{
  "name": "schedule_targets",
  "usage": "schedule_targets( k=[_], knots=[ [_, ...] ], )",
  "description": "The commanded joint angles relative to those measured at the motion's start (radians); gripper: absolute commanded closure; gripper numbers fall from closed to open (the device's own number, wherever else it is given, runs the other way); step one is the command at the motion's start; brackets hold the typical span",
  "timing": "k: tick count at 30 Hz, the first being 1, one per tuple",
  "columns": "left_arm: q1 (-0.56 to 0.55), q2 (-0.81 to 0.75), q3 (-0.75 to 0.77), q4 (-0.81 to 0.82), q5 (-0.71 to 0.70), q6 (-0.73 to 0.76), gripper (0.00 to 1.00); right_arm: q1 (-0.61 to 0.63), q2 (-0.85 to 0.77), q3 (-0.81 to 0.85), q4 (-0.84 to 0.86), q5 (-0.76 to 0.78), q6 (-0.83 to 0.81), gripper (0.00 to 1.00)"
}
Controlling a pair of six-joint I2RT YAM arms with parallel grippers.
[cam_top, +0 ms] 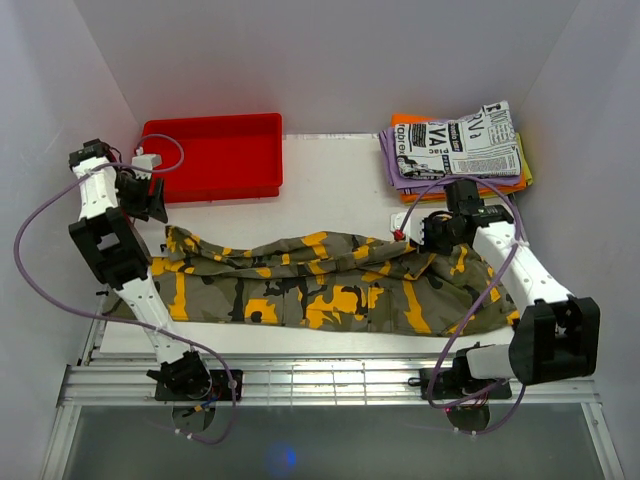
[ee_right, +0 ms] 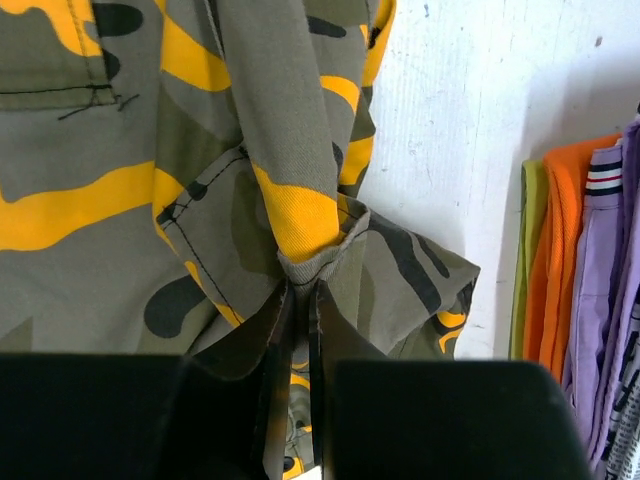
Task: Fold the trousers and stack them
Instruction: Flatten the trousers out
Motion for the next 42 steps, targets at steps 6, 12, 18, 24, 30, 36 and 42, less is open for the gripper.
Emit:
schedule_targets(
  k=[6,12,18,24,30,36,42],
  knots=[
    [0.015,-0.108,-0.04,0.064,0.159,0.144,0.27,0.011,0.144,0.204,-0.056,-0.004,0.12,0.92],
    [0.023,-0.41,-0.46,0.142,0.151,0.398,0.36,0.029,0.126,0.165,-0.036,0.014,0.128,0.92],
    [0.021,-0.467,-0.638,0.183,0.179,0.546,0.35,0.034,0.14,0.174,-0.031,0.027,0.125,0.92],
    [-0.002,-0.433,-0.688,0.286,0.197,0.53,0.22,0.035,0.17,0.211,-0.036,0.03,0.134,0.92],
    [-0.064,-0.441,-0.792,0.344,0.145,0.641,0.22,0.034,0.212,0.26,-0.034,0.028,0.183,0.92],
    [-0.097,-0.424,-0.821,0.369,0.127,0.713,0.22,0.034,0.299,0.338,-0.042,0.042,0.287,0.92],
    [-0.118,-0.424,-0.852,0.374,0.119,0.791,0.21,0.032,0.391,0.415,-0.049,0.096,0.373,0.92]
  ],
)
